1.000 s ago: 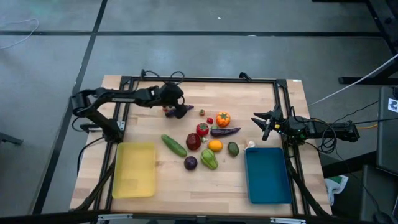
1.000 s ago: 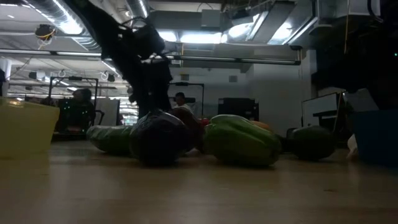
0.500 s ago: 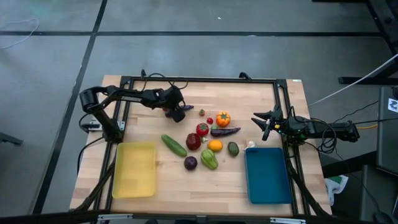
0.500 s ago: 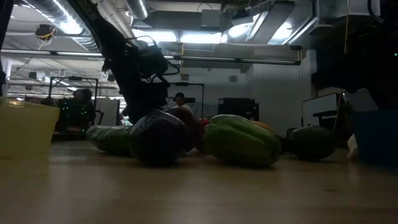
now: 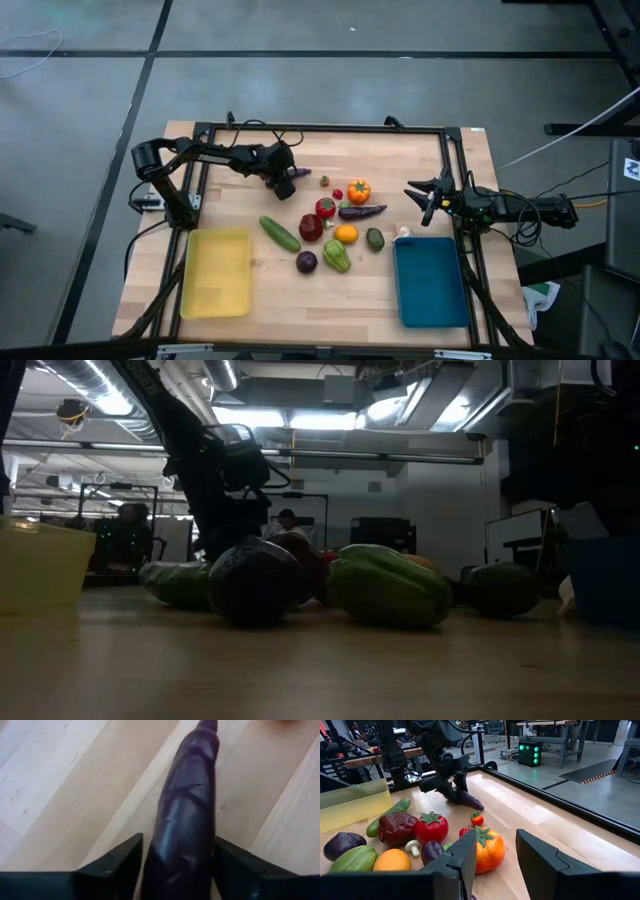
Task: Sort produce into baskets
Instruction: Put the top eggplant into the yellow bin
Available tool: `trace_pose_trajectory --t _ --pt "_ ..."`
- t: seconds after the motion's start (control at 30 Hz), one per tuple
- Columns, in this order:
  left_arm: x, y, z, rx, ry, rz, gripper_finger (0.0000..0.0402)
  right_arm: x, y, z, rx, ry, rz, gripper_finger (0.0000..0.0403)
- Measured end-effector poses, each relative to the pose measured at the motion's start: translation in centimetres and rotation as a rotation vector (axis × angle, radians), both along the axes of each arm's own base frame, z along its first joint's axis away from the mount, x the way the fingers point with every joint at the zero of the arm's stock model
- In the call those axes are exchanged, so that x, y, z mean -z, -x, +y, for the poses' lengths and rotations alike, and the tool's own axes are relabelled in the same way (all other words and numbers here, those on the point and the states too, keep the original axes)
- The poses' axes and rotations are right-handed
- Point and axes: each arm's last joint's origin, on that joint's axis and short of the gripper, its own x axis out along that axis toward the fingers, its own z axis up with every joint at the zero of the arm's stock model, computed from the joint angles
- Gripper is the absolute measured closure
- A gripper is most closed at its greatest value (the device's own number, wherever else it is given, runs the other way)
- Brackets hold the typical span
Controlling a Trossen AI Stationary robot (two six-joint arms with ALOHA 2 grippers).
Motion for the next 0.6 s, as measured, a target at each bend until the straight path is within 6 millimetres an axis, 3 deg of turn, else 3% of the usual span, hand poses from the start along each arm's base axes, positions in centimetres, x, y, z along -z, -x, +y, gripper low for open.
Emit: trace_pose_trajectory --t 0.23,0.4,0.6 --pt "-2.0 -1.0 0.5 -0.002 0.011 0.018 0.026 0.0 0.0 0.0 0.0 0.0 0.0 0.0267" --pt "-5.2 -1.5 0.3 -0.013 0.086 0.128 0.0248 0.0 0.0 0.0 0.0 0.0 0.0 0.0267" --pt "-9.2 -1.5 -2.2 -0.053 0.224 0.266 0.0238 0.0 0.0 0.0 0.0 0.0 0.0 0.0267"
